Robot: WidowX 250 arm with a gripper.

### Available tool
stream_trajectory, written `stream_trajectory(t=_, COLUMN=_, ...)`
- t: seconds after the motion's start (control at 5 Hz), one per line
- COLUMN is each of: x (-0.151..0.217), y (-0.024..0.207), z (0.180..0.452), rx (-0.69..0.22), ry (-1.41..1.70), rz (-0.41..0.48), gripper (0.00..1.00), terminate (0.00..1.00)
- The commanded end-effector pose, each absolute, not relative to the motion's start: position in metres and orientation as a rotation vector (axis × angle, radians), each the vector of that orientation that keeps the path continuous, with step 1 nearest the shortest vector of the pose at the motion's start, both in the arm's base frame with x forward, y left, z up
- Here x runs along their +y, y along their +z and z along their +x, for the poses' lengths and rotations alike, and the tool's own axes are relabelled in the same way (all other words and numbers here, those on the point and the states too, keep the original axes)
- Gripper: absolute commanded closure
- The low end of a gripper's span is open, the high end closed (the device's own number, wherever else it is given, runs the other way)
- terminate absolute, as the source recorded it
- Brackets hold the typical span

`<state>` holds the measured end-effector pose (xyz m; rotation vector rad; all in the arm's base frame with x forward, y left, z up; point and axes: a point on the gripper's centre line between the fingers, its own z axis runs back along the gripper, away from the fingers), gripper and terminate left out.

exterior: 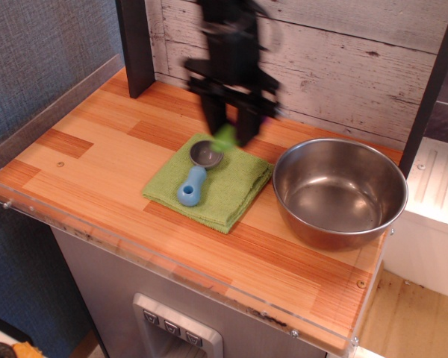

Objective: Take the brinjal and place it into the stainless steel pan

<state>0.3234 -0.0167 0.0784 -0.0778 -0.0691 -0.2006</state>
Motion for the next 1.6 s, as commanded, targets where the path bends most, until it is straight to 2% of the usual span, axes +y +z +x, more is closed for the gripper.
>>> stream_trajectory(t=0.0, x=-0.115, y=0.093, z=0.32, rx=-0.153, ry=-0.392, rz=-0.009, gripper=1.0, terminate=0.0)
stream_trajectory(t=0.2, x=-0.13, y=0.089, z=0.316, rx=-0.155, ry=-0.417, rz=0.006, gripper=1.0, terminate=0.0)
stream_trajectory(t=0.4, x=-0.12, y=0.075, z=0.317, rx=-0.114, ry=-0.38, rz=0.01, gripper=1.0, terminate=0.0)
stream_trajectory(t=0.8, x=-0.086, y=0.08, z=0.319, rx=-0.127, ry=-0.272, rz=-0.016, gripper=1.0, terminate=0.0)
stream_trajectory(t=1.0, x=-0.088, y=0.08, z=0.316, rx=-0.102, ry=-0.293, rz=-0.014, gripper=0.0, terminate=0.0)
stream_trajectory(t=1.4, x=-0.088, y=0.095, z=0.313, rx=-0.131, ry=-0.33, rz=-0.027, gripper=0.0, terminate=0.0)
